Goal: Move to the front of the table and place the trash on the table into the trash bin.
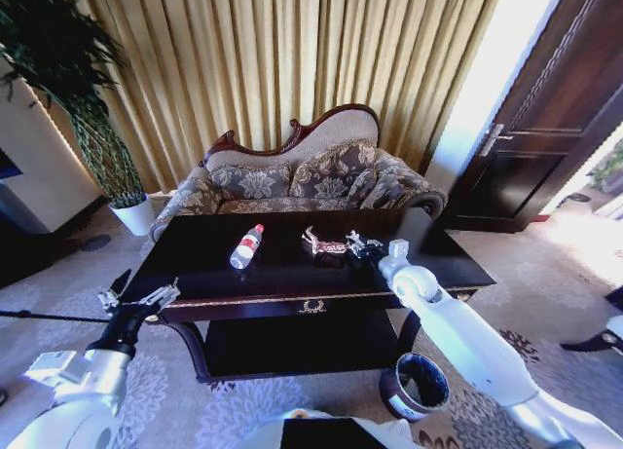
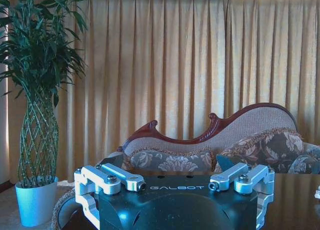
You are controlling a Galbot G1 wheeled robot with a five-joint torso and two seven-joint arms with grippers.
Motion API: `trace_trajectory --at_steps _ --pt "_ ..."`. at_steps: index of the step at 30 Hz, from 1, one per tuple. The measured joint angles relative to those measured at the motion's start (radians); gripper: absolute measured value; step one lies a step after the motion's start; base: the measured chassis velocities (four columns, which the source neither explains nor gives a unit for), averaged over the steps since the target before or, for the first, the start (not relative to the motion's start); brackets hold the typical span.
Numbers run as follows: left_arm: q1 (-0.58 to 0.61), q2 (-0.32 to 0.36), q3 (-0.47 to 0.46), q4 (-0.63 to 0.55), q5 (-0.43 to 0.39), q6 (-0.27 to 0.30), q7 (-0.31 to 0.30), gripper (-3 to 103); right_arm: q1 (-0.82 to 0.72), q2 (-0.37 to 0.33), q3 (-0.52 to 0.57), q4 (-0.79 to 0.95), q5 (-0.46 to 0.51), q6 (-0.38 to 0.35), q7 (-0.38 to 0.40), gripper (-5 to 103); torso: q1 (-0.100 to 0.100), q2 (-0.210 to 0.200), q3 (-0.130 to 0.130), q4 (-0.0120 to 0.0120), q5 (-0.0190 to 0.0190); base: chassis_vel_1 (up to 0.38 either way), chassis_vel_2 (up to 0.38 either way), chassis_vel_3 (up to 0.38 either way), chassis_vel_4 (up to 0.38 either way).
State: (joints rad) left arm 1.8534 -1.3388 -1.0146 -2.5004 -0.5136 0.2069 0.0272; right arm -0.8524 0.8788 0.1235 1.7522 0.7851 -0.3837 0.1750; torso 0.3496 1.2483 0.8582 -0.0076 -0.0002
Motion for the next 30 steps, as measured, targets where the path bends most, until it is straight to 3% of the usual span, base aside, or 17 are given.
trace_trajectory --at_steps 4,9,18,23,30 --pt "0.000 0.001 -0.002 0.000 -0.001 -0.001 0.000 100 -0.001 -0.001 0.001 0.004 -0.001 0.001 0.001 2 0.000 0.000 0.000 0.0001 0.0000 0.000 0.000 0.000 0.000" --pt "0.001 0.003 -0.002 0.000 -0.003 -0.002 0.000 100 -0.004 -0.003 0.007 0.012 -0.001 0.012 0.004 1 0.000 0.000 0.000 0.0001 0.0000 0.000 0.000 0.000 0.000" --pt "-0.011 0.013 -0.004 0.000 -0.013 -0.004 -0.001 100 -0.051 -0.025 0.093 0.125 0.025 0.100 0.020 0 0.000 0.000 0.000 0.0002 -0.0002 0.000 0.000 0.000 0.000" --pt "-0.012 0.019 -0.015 0.000 -0.031 -0.017 -0.002 100 -0.223 -0.043 0.216 0.263 0.014 0.134 0.046 0 0.000 0.000 0.000 -0.0002 0.0001 0.000 0.000 0.000 0.000" --pt "-0.014 0.019 -0.014 0.000 -0.037 -0.025 -0.002 100 -0.338 -0.045 0.296 0.361 -0.002 0.148 0.107 0 0.000 0.000 0.000 0.0001 0.0001 0.000 0.000 0.000 0.000"
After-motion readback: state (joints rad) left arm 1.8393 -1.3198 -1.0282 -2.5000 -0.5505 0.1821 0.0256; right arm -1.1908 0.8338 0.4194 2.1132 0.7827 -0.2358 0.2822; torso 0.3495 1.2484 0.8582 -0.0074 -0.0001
